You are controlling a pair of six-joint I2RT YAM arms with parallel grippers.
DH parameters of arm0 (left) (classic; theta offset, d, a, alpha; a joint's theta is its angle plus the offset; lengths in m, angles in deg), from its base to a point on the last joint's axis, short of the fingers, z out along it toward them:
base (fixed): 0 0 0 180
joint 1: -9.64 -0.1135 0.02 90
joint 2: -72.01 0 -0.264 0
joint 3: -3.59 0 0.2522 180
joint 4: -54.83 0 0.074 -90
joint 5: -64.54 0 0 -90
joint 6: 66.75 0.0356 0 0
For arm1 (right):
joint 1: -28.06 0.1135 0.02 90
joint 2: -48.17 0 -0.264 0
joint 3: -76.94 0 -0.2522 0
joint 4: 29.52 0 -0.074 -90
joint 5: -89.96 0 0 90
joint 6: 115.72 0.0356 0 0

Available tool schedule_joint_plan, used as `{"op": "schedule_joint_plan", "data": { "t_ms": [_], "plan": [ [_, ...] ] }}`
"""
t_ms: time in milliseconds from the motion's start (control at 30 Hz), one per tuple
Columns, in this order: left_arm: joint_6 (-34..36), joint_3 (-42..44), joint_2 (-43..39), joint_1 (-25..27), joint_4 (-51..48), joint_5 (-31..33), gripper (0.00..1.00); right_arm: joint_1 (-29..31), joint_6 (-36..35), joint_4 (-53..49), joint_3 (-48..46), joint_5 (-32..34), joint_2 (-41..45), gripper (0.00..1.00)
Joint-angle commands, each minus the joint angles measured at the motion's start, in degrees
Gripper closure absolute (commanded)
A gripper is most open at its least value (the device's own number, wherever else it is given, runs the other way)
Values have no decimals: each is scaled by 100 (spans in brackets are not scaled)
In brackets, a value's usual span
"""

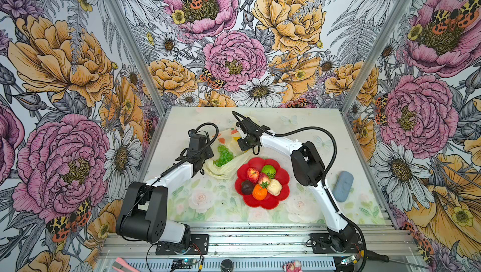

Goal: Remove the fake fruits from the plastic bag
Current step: 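Lower the right gripper into the bag and grasp the yellow banana, then lift the yellow banana up out of the bag with the right gripper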

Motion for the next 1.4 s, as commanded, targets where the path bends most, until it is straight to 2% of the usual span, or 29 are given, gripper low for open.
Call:
{"op": "schedule_joint_plan", "data": {
  "t_ms": [0,167,300,500,767,1067,1367],
  "plan": [
    [-71,-207,136,-35,-94,-99,100,-34,-14,1,237,-184,21,80],
    [-186,-327,278,-42,-99,-162,100,24,-235,2,347,-377,67,80],
    [-243,-811,579,-58,-524,-162,100,152,-442,1,417,-373,74,80],
    [-403,-1206,721,-130,-599,-276,100,306,-682,1,435,-320,111,81],
    [-478,-1560,918,-328,-733,-284,100,344,-662,19,399,-259,320,82],
    [-574,-1601,1145,-710,-877,-312,100,465,-711,67,571,-114,578,83],
    [-570,-1530,1133,-812,-867,-299,100,554,-761,89,886,-24,698,84]
  ]
}}
